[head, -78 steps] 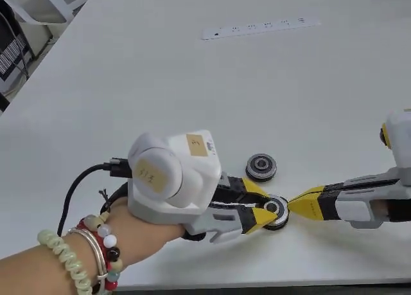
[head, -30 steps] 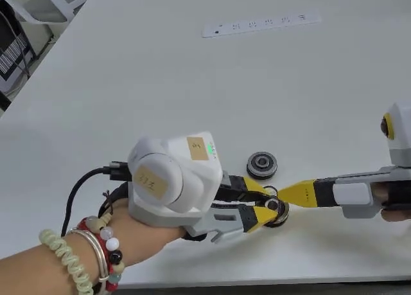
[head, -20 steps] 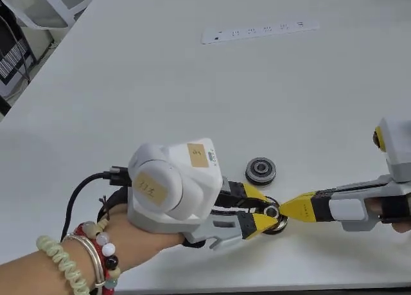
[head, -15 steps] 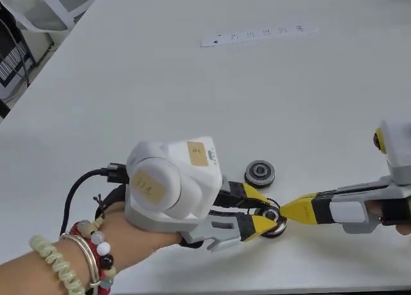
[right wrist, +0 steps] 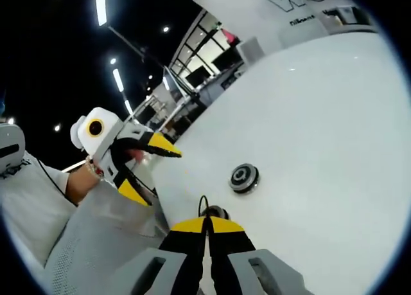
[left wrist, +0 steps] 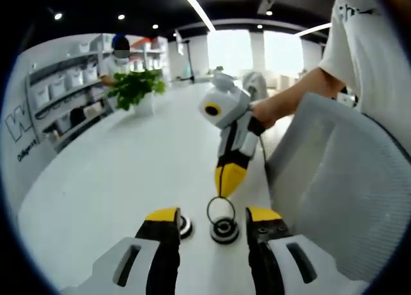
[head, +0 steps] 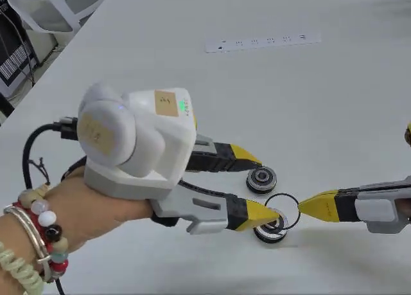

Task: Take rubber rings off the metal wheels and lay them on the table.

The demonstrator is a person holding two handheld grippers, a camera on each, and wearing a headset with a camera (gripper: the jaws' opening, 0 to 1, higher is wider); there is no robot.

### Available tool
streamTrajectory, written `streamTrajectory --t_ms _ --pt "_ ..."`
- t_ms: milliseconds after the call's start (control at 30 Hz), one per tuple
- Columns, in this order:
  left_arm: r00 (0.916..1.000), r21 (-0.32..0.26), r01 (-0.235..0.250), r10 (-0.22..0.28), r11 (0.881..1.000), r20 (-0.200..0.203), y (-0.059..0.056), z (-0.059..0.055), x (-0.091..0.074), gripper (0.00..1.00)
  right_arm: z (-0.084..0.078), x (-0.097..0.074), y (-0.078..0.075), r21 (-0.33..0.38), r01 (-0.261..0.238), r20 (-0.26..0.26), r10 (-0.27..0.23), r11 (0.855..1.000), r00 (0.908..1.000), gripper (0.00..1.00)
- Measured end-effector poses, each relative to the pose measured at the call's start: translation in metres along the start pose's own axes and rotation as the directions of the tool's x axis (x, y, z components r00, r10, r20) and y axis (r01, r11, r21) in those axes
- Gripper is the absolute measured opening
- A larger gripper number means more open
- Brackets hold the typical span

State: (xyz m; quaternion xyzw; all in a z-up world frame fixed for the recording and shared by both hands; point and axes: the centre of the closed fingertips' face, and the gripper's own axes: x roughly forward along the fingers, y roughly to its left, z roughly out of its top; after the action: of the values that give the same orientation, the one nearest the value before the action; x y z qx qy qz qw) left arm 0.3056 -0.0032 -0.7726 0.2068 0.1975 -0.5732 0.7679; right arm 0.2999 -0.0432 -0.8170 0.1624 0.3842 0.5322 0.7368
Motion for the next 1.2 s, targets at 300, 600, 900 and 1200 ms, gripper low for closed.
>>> streamTrajectory --t_ms 300,600,900,1200 --pt "0.9948 -0.048 -0.099 0.100 0.994 0.018 0.012 0.002 -0.044 0.60 0.007 -0.012 0.007 -0.035 0.015 -0.003 -0.015 0.999 0.9999 0.00" --pt "0.9793 -0.084 -0.201 0.202 0.976 0.003 0.015 -0.011 -0.088 0.80 0.024 -0.017 0.026 -0.072 -0.008 0.018 0.009 0.997 0.9998 0.00" --pt "0.9505 -0.165 -0.310 0.309 0.936 -0.033 0.016 -0.038 -0.126 0.88 0.044 -0.020 0.038 -0.118 -0.020 0.042 0.025 0.993 0.9988 0.00" --pt "0.9345 -0.242 -0.353 0.353 0.904 -0.045 0.005 -0.058 -0.142 0.91 0.055 -0.010 0.049 -0.170 -0.040 0.017 0.044 0.985 0.9989 0.00"
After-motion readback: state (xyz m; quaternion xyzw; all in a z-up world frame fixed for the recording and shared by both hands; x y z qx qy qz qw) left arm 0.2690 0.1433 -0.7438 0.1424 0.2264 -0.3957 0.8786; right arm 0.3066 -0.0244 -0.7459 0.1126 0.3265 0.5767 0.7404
